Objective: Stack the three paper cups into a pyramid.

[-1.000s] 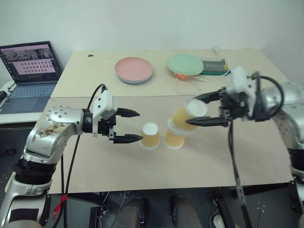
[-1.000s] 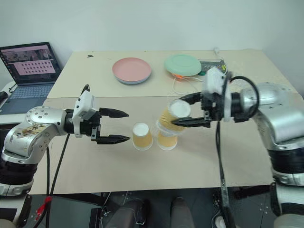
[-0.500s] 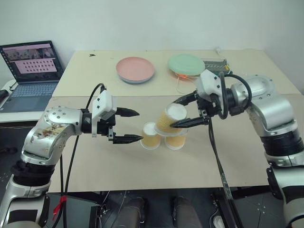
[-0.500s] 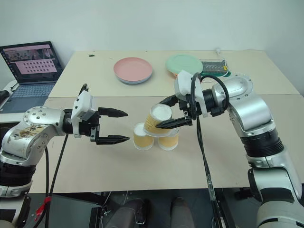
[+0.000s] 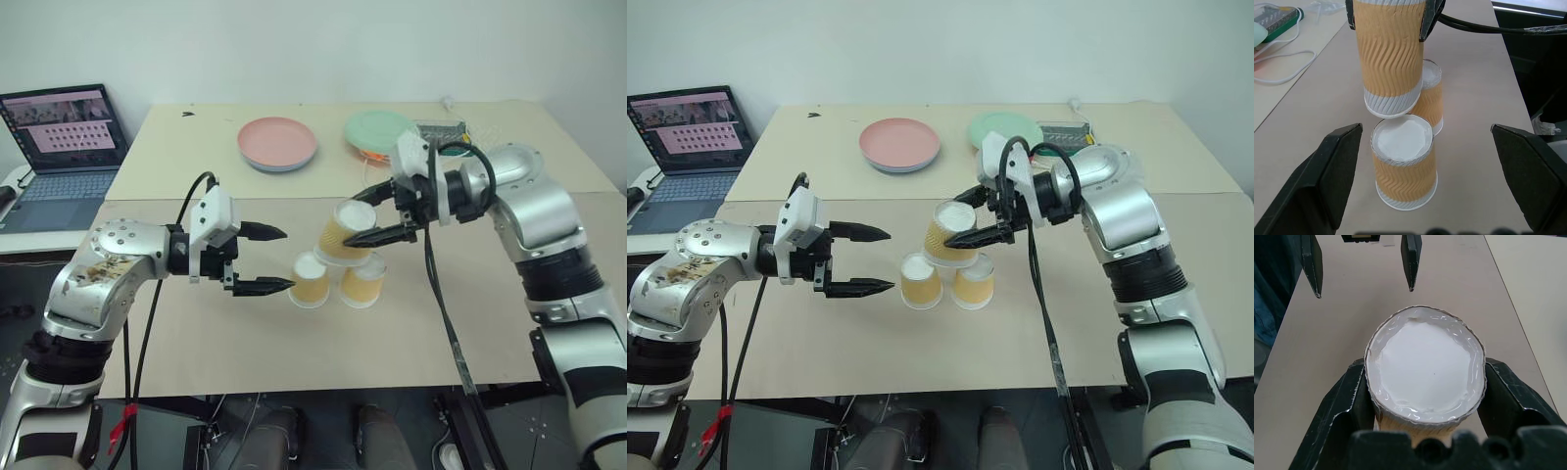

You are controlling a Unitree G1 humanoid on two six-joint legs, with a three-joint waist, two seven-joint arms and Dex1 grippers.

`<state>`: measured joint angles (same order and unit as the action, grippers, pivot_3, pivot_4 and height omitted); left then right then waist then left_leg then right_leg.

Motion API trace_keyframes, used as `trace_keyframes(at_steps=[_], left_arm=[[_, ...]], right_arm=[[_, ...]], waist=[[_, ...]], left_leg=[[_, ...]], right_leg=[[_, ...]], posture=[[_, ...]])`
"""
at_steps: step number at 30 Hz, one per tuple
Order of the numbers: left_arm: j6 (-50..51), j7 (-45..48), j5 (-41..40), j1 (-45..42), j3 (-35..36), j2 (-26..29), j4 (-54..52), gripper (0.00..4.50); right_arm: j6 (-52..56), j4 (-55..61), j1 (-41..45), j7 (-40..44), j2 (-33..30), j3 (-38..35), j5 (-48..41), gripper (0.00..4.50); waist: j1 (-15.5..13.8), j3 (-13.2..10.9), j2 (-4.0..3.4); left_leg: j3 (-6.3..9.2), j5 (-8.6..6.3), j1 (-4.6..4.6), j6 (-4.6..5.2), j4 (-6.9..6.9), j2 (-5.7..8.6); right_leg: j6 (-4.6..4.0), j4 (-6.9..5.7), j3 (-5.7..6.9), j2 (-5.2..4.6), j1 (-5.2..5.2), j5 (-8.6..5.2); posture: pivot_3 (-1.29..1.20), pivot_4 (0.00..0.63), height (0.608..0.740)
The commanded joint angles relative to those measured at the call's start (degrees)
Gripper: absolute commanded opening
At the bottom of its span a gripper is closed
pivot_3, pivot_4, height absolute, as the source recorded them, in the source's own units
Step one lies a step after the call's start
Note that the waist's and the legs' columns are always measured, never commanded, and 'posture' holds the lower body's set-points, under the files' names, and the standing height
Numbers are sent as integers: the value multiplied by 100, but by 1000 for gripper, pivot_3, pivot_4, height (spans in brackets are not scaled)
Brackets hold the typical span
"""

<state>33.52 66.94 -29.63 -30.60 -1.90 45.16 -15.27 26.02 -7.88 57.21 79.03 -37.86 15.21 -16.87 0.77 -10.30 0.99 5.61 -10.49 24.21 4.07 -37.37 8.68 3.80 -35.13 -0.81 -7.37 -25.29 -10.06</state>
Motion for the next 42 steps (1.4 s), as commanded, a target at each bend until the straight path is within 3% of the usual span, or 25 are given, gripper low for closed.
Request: trace_keyframes(at_steps=[1,19,21,24,36,42], left_arm=[[-36,-24,-83,-52,127,45,-135,4500],[-25,-36,-70,-82,101,32,-117,4500],[-15,-35,-75,-87,96,31,-118,4500],[-3,-34,-80,-84,93,32,-125,4500],[-9,-16,-61,-117,55,13,-89,4500],[-2,-19,-69,-131,59,6,-78,4500]], right_arm=[[-65,171,136,91,14,-37,23,2627],[114,520,-120,169,-1,-27,57,2627],[157,504,-120,128,18,-36,66,3588],[168,507,-132,62,43,-40,87,4444],[275,525,-5,-74,88,-231,-46,4444],[726,1093,265,-132,-31,-562,-425,4444]], waist=[[0,0,0],[2,0,0],[1,0,0],[0,0,0],[3,0,0],[6,0,-1]], left_leg=[[0,0,0,0,0,0],[0,0,-2,-2,0,-1],[0,0,-2,-2,0,-1],[0,0,-2,-2,0,-1],[0,1,-1,-3,1,-1],[0,1,0,-3,3,-1]], right_leg=[[0,0,0,0,0,0],[0,-1,0,1,0,0],[0,-2,0,1,0,0],[-1,-2,0,1,0,0],[-1,-2,0,1,0,1],[-1,-3,0,1,-3,1]], posture=[[0,150,729],[0,150,729],[0,150,729],[0,150,729],[0,150,729],[0,150,729]])
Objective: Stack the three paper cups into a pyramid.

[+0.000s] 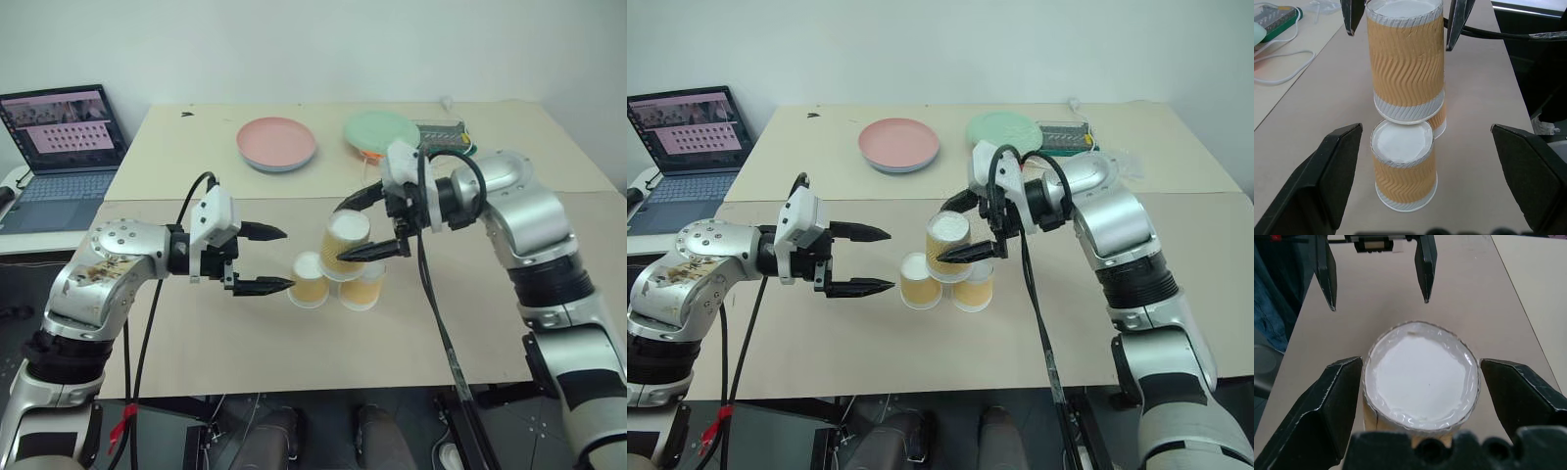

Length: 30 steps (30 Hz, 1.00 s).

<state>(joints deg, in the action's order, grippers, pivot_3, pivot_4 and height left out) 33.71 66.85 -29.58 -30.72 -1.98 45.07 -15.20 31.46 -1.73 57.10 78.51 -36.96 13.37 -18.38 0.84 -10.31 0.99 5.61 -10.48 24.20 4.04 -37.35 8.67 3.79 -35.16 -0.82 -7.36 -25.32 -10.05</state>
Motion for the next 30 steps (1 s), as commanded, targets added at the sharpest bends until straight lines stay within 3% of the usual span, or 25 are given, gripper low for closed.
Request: trace_keyframes(at_steps=[1,6,9,13,17,22,30], left_arm=[[-21,-10,-73,-123,67,11,-80,4500],[-17,-40,-77,-122,79,-13,-69,4500],[103,-305,-149,-52,222,-119,-124,4500],[469,-1806,-284,329,976,-795,-330,4500],[748,-3222,-149,794,1479,-1502,-695,4500],[407,-4799,220,1159,2055,-2446,-645,4500],[-673,-5509,992,1284,2101,-2660,164,4500]], right_arm=[[247,549,293,-102,-127,-413,-323,4444],[609,828,382,-341,-153,-657,-594,4444],[1002,838,460,-919,-125,-1198,-883,4444],[1468,337,194,-2608,-289,-2581,-758,4444],[1631,593,-630,-3556,-488,-3482,-682,4444],[1237,707,-2059,-4630,-629,-3666,160,4444],[-379,91,-3173,-5400,-196,-3027,1079,4444]], waist=[[-4,0,0],[-4,0,0],[-7,0,0],[-40,0,0],[-148,5,9],[-170,18,5],[-123,22,-2]], left_leg=[[0,0,0,0,1,-1],[1,0,-2,-1,2,-2],[1,0,-1,-1,2,-2],[3,0,0,-1,3,-1],[10,-1,-6,-2,7,2],[-1,5,-13,-10,18,-3],[-27,11,-43,-20,19,-20]], right_leg=[[0,0,0,0,0,0],[0,2,1,2,2,0],[-1,1,0,1,1,1],[-2,4,0,1,1,1],[0,10,1,1,3,2],[-10,10,-3,-4,20,8],[-16,8,-13,10,39,14]], posture=[[0,150,729],[0,150,729],[0,150,729],[0,150,729],[0,150,729],[0,150,729],[0,150,729]])
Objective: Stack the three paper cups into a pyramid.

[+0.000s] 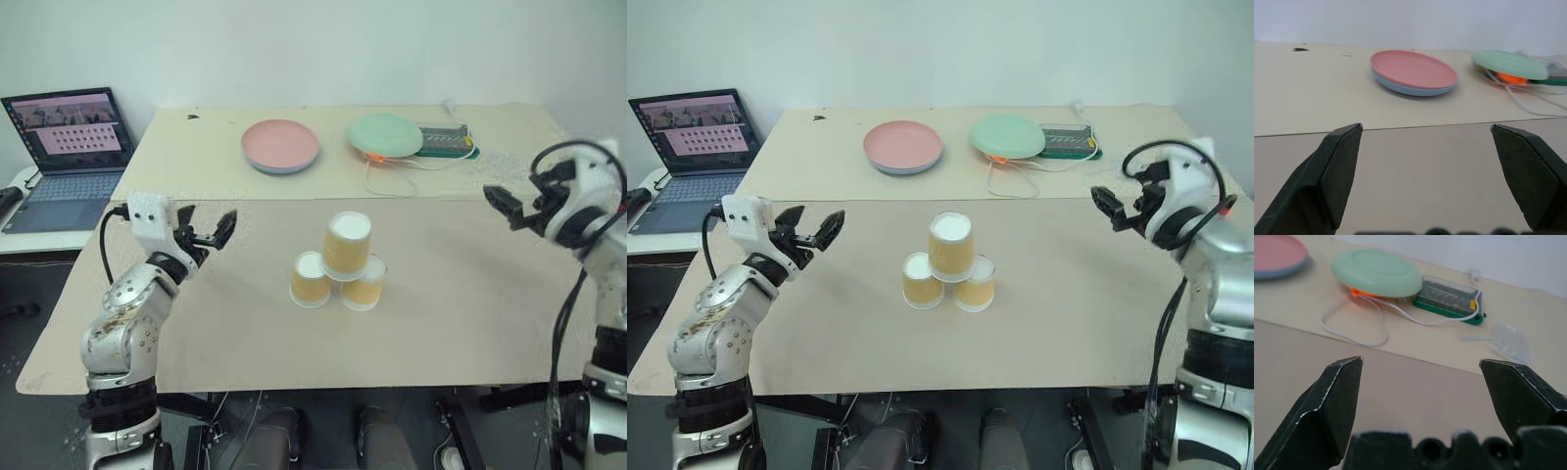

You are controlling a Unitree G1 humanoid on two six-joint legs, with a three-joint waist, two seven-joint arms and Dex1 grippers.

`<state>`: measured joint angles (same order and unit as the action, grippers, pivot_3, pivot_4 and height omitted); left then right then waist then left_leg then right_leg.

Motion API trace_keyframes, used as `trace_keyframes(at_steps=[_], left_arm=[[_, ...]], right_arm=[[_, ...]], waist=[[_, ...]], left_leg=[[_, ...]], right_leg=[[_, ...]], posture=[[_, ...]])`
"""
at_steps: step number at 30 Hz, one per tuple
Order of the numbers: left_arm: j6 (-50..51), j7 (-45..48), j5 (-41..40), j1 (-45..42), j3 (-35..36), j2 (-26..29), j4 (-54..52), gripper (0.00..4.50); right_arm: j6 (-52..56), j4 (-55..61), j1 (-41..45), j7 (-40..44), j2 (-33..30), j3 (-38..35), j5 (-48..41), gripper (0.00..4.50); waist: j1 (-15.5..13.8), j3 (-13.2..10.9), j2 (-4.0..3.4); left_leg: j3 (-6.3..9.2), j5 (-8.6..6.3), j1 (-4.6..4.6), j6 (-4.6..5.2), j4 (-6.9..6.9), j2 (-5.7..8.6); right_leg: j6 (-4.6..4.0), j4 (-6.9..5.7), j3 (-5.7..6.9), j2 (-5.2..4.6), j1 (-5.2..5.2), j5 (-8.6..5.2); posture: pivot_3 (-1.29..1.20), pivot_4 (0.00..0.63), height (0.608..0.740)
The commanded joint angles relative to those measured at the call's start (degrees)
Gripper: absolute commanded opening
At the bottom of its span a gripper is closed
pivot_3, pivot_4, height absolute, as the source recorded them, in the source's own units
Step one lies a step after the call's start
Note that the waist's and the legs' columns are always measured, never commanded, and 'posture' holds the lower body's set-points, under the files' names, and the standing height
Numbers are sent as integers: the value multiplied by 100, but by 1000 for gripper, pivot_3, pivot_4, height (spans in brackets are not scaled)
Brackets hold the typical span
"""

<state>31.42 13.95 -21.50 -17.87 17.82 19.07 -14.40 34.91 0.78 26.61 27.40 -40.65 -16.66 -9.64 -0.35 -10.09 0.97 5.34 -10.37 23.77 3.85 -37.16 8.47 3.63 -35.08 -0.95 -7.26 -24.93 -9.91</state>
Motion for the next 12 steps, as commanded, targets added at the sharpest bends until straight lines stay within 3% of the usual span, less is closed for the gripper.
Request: trace_keyframes(at_steps=[1,7,12], left_arm=[[-544,-249,240,10,113,-67,129,4500],[-1139,-254,410,174,29,-223,623,4500],[-1569,-387,501,114,127,-280,1019,4500]], right_arm=[[-881,-245,-179,-350,240,-26,227,4444],[-1772,-793,-547,-1055,939,-145,325,4444],[-2253,-1311,-524,-1416,1080,-157,438,4444]], waist=[[-7,0,0],[-29,2,2],[-28,2,0]], left_leg=[[0,0,0,0,-1,0],[1,-1,0,3,2,-2],[0,-1,0,1,1,-2]], right_leg=[[0,2,0,0,0,0],[-1,2,0,5,-1,2],[-4,0,-2,8,-4,4]], posture=[[0,150,729],[0,150,729],[0,150,729]])
